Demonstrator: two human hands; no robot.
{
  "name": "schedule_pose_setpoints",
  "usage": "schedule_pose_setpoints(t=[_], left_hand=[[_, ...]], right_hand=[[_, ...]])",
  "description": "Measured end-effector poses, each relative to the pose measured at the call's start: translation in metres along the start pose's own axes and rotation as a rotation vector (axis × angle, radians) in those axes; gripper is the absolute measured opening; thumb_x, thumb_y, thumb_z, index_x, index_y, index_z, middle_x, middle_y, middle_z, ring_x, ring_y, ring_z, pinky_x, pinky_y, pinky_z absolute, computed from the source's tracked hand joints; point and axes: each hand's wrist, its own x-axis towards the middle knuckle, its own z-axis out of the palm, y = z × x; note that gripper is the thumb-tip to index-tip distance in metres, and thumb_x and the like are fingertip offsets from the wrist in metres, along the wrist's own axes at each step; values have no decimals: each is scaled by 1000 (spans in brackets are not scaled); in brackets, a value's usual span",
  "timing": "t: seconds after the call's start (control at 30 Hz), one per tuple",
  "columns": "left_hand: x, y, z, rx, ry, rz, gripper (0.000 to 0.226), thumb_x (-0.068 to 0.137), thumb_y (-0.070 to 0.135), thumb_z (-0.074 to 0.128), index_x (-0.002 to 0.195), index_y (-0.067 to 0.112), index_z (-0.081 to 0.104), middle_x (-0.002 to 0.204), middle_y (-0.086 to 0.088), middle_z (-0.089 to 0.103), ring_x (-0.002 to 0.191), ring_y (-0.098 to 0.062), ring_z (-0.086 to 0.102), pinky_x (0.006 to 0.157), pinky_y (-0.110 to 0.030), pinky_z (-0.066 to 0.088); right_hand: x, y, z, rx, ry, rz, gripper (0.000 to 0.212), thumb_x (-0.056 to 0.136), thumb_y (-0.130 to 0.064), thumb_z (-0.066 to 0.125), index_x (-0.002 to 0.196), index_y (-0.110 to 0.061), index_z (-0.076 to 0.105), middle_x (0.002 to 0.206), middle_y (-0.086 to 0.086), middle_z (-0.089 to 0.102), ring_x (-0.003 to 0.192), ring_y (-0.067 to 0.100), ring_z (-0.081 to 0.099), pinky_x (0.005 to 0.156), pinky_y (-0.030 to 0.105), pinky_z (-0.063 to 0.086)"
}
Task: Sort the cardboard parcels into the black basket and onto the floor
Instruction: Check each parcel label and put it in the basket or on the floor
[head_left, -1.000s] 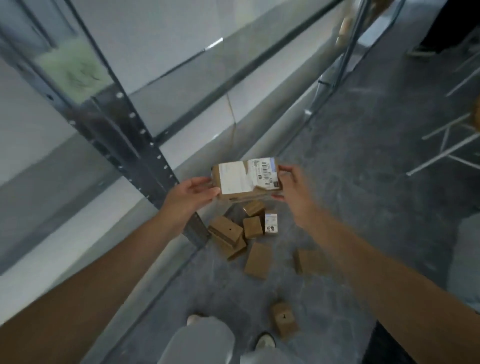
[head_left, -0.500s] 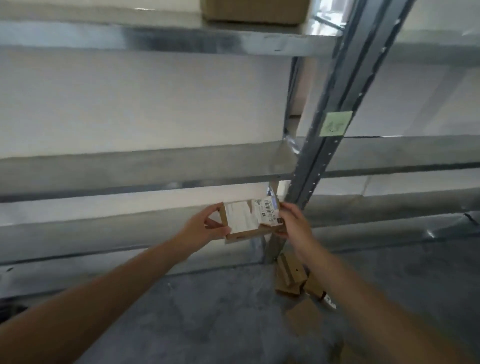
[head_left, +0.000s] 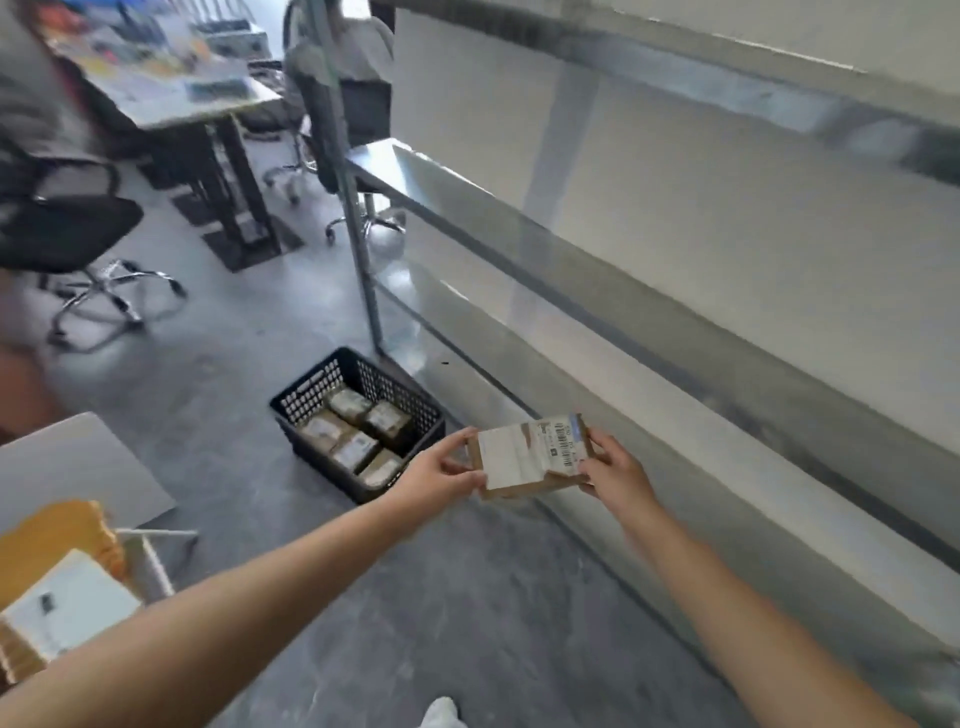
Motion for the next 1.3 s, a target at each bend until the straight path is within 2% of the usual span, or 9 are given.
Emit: schedule_pose_setpoints(t=[0.07,0.13,0.23,0.4,0.57,0.67,1.0,1.2,1.3], left_hand=[[-3,-15,-21,-77,57,-30,66,88,19,71,147,28,41,97,-4,72,80,-6,67,73,-13,52],[-5,-31,-33,-161,113,-74,67,88,22,72,146,33,41,101,-6,72,93,-15,70,91,-30,55],[-5,-45,-41,-268,198,-123,69,87,21,72,147,34,40,103,-8,70,101,-21,69,100,-43,51],[3,-42,-41,-384,297,-146,65,90,12,68,147,30,41,106,-11,71,101,-22,69,98,-37,52],[24,-34,-38,-485,429,-172,62,89,6,68,142,29,47,93,-4,76,95,-20,72,94,-38,55],[40,-32,-37,-532,497,-192,61,87,5,71,140,28,51,97,-9,75,94,-24,73,93,-40,56],[77,-28,-73,-620,625,-204,60,85,-3,69,138,19,53,108,-29,68,108,-40,65,97,-47,53],[134,-39,-129,-645,642,-244,57,85,-5,67,135,18,55,107,-23,70,101,-34,69,96,-48,53],[175,-51,-165,-608,613,-270,54,86,-2,69,127,32,59,109,-19,68,102,-30,69,96,-44,54]], right_hand=[[13,-11,26,-42,-46,2,48,91,-1,51,129,-30,58,97,-14,67,101,16,66,100,40,52],[23,-22,45,-59,-98,0,49,92,-2,51,130,-32,56,98,-10,68,98,14,67,96,37,53],[37,-33,63,-88,-174,-21,43,93,-8,52,123,-39,54,99,-9,71,92,10,69,86,33,56],[73,-41,76,-198,-154,-58,16,90,-9,54,95,-24,58,100,1,70,91,18,69,91,46,56],[110,-56,78,-239,-270,-120,11,87,-13,58,93,-22,57,97,-2,69,91,18,69,88,47,57],[133,-62,78,-245,-316,-192,10,86,-13,62,92,-21,59,95,-1,69,91,19,69,87,48,57],[192,-91,115,-405,-422,-323,11,93,-20,64,99,-18,55,107,2,65,94,12,65,81,33,59],[246,-125,175,-474,-404,-325,8,94,-20,61,97,-22,53,108,1,59,90,8,62,61,15,46],[284,-131,209,-507,-356,-248,7,95,-15,59,98,-16,53,104,3,60,84,7,61,55,12,42]])
